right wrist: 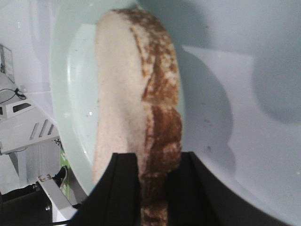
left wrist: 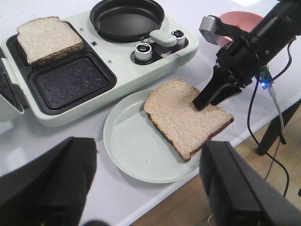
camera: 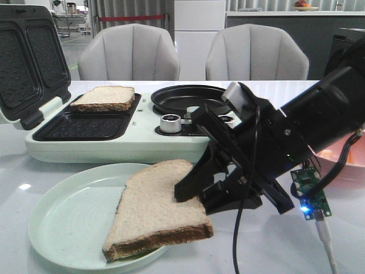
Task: Make breakfast with bread and shrimp
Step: 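Lift the bread slice with the right gripper toward the sandwich maker, then lower the bread onto the nearer waffle plate and open the right gripper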
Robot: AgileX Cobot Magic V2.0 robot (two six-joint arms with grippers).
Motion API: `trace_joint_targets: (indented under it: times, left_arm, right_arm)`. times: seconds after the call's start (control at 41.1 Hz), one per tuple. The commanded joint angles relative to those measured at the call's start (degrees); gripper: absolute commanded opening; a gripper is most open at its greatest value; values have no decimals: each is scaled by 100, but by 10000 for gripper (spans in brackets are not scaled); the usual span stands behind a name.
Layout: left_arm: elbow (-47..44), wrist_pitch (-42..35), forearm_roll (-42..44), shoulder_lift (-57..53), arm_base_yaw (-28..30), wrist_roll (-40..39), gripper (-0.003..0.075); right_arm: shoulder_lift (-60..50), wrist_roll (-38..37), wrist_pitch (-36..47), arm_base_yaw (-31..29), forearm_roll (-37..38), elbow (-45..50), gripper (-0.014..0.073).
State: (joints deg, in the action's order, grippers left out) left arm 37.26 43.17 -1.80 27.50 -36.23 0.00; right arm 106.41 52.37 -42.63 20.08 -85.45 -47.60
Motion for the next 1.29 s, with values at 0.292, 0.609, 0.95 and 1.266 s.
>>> trace_joint_targets:
  times: [0.292, 0.609, 0.95, 1.266]
  left_arm:
    - [162, -477, -24, 14, -28, 0, 521]
    - [162, -477, -24, 14, -28, 0, 521]
    - [162, -477, -24, 14, -28, 0, 521]
    - [162, -477, -24, 14, -28, 0, 521]
  right_arm:
    - [-1209, 217, -96, 7, -28, -125, 178]
    - [-1812, 217, -217, 15, -309, -394, 178]
    - [-839, 217, 198, 605, -648, -2167, 178]
    - [797, 5, 253, 852, -828, -4232, 178]
